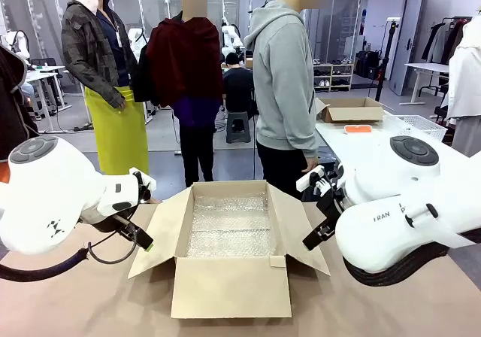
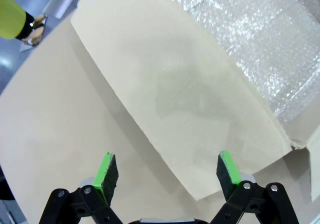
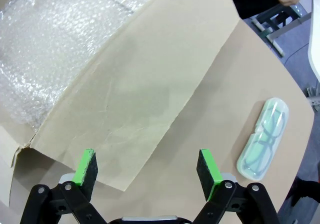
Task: Pack the glasses set securely to prepare it for shipping.
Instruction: Place the Glasses case inside the Package Box.
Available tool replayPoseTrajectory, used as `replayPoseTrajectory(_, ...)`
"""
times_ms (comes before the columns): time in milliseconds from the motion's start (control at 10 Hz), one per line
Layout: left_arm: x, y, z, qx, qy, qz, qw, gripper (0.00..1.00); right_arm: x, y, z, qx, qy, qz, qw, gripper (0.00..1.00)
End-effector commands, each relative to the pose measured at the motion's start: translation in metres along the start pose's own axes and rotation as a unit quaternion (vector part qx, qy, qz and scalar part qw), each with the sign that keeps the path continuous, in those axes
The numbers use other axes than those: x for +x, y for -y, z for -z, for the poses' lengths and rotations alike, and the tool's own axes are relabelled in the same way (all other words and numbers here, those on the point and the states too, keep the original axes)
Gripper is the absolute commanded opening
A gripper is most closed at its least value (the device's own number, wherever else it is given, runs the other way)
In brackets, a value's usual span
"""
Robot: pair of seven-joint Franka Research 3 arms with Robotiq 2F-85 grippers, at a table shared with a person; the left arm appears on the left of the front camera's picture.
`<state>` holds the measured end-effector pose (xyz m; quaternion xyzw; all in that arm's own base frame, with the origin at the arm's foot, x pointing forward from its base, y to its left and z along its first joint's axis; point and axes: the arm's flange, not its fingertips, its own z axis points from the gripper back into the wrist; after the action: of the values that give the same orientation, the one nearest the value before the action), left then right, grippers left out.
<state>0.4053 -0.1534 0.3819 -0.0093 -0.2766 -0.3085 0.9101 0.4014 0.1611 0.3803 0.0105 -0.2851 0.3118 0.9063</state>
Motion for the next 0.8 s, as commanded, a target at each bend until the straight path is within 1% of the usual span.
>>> replayPoseTrajectory(0, 0.012, -0.021, -0.033, -0.023, 0.023, 0.017, 0.999, 1.0, 0.013, 0.021, -0.023, 0.016, -0.001, 0.011, 1.0, 1.0)
replayPoseTrajectory(100, 0.017, -0.037, -0.057, -0.089, 0.04, 0.005, 0.995, 1.0, 0.021, 0.035, -0.039, -0.002, 0.003, 0.019, 1.0, 1.0)
replayPoseTrajectory(200, 0.018, -0.052, -0.08, -0.121, 0.051, 0.026, 0.991, 1.0, 0.026, 0.049, -0.053, -0.011, -0.002, 0.026, 1.0, 1.0)
replayPoseTrajectory(300, 0.015, -0.066, -0.104, -0.142, 0.066, 0.028, 0.987, 1.0, 0.03, 0.064, -0.062, -0.028, -0.004, 0.046, 0.999, 1.0)
replayPoseTrajectory(500, 0.005, -0.084, -0.154, -0.134, 0.105, 0.065, 0.983, 1.0, 0.031, 0.095, -0.076, -0.036, -0.004, 0.093, 0.995, 1.0)
replayPoseTrajectory(600, -0.003, -0.091, -0.175, -0.141, 0.112, 0.089, 0.98, 1.0, 0.031, 0.108, -0.079, -0.036, -0.023, 0.106, 0.993, 1.0)
replayPoseTrajectory(700, -0.011, -0.095, -0.187, -0.144, 0.114, 0.095, 0.978, 1.0, 0.032, 0.121, -0.077, -0.037, -0.03, 0.127, 0.991, 1.0)
